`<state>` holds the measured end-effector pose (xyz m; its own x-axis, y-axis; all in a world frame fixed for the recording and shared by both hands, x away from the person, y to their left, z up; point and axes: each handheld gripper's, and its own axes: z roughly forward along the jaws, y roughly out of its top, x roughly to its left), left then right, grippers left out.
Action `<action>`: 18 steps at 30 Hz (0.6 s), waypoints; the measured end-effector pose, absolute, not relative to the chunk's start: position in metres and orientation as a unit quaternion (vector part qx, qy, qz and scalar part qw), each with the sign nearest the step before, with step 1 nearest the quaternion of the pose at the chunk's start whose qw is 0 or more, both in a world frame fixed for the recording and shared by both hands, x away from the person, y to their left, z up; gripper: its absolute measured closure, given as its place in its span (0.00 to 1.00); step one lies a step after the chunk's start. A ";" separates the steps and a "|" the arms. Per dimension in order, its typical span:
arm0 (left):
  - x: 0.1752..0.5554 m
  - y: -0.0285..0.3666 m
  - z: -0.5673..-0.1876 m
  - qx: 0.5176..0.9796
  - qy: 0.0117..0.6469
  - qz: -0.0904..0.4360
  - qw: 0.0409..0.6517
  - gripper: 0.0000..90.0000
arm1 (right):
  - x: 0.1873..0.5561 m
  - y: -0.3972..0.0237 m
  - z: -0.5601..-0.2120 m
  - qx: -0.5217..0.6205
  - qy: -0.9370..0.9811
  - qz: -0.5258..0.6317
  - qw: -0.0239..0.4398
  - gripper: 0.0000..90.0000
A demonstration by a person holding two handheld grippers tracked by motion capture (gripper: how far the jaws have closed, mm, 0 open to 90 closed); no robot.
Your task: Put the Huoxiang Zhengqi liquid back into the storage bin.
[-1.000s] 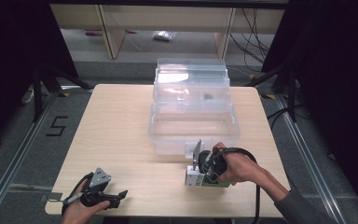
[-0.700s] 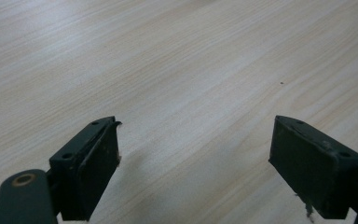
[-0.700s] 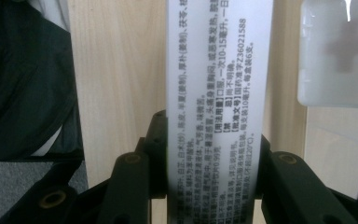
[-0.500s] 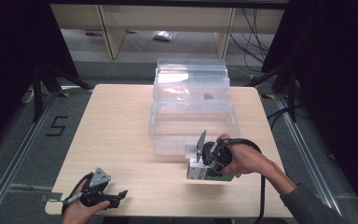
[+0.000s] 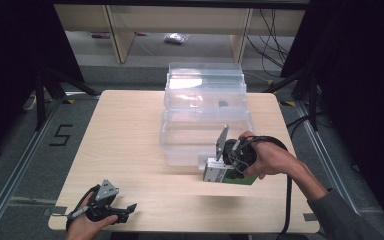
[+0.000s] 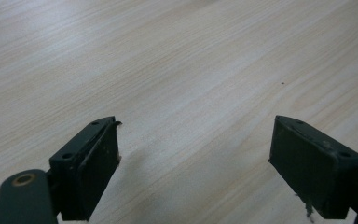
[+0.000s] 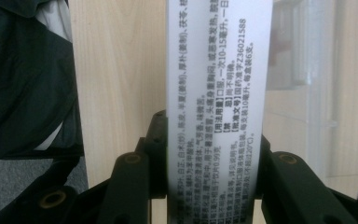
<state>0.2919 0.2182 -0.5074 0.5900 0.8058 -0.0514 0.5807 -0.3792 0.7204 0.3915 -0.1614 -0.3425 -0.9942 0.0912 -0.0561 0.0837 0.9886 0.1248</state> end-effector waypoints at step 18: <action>0.292 0.219 -0.507 0.819 0.421 0.156 0.356 0.17 | 0.420 -0.160 -0.302 0.042 0.996 0.059 0.041 0.72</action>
<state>0.2920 0.2189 -0.5069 0.5963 0.8016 -0.0439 0.5793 -0.3918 0.7148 0.4195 -0.1599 -0.3024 -0.9930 0.0890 -0.0773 0.0792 0.9894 0.1220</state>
